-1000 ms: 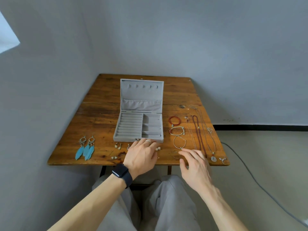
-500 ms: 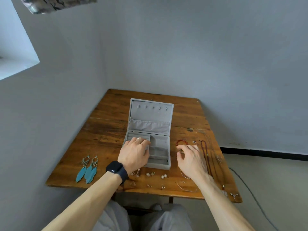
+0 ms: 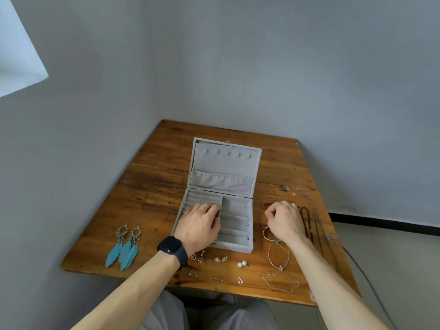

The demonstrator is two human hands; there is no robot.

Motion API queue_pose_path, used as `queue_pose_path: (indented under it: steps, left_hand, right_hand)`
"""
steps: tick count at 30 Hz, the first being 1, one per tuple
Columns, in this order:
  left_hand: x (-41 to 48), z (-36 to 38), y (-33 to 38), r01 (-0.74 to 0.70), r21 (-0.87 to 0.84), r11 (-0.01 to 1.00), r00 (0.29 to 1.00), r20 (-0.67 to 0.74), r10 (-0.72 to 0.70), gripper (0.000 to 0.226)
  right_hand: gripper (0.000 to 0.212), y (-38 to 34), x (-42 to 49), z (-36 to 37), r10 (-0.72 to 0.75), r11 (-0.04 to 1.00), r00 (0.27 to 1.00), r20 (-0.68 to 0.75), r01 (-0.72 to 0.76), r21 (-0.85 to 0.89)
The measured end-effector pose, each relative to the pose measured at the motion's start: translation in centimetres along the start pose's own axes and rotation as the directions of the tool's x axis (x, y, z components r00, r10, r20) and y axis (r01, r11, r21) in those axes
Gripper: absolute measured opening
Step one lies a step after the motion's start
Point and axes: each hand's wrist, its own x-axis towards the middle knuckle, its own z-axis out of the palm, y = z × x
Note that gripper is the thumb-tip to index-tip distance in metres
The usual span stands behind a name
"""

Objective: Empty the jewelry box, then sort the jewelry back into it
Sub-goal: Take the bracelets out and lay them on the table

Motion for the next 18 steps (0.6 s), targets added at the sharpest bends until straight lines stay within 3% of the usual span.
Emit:
queue_pose_path:
  steps: [4,7,14,18]
  left_hand:
    - [0.2,0.0,-0.2,0.001,0.003,1.000,1.000,0.010,-0.001,0.038]
    - [1.2,-0.2,0.9,-0.028,0.031,0.999,1.000,-0.003,0.028,0.040]
    - [5.5,2.0,8.7,-0.212,0.148,0.966,0.975,0.100,0.199,0.040]
    - [6.7,3.7,11.4,-0.243,0.308,0.920,0.958,0.222,0.179,0.033]
  right_hand:
    - [0.008,1.3,-1.4,-2.3,0.187,0.890,0.982,-0.031,-0.156,0.429]
    - [0.006,2.4,-4.2,-4.5,0.226,0.763,0.973,-0.045,-0.148,0.629]
    - [0.006,4.3,-11.2,-5.9,0.288,0.566,0.958,-0.010,-0.162,0.808]
    - [0.006,5.3,-14.5,-5.5,0.333,0.535,0.943,-0.010,-0.180,0.825]
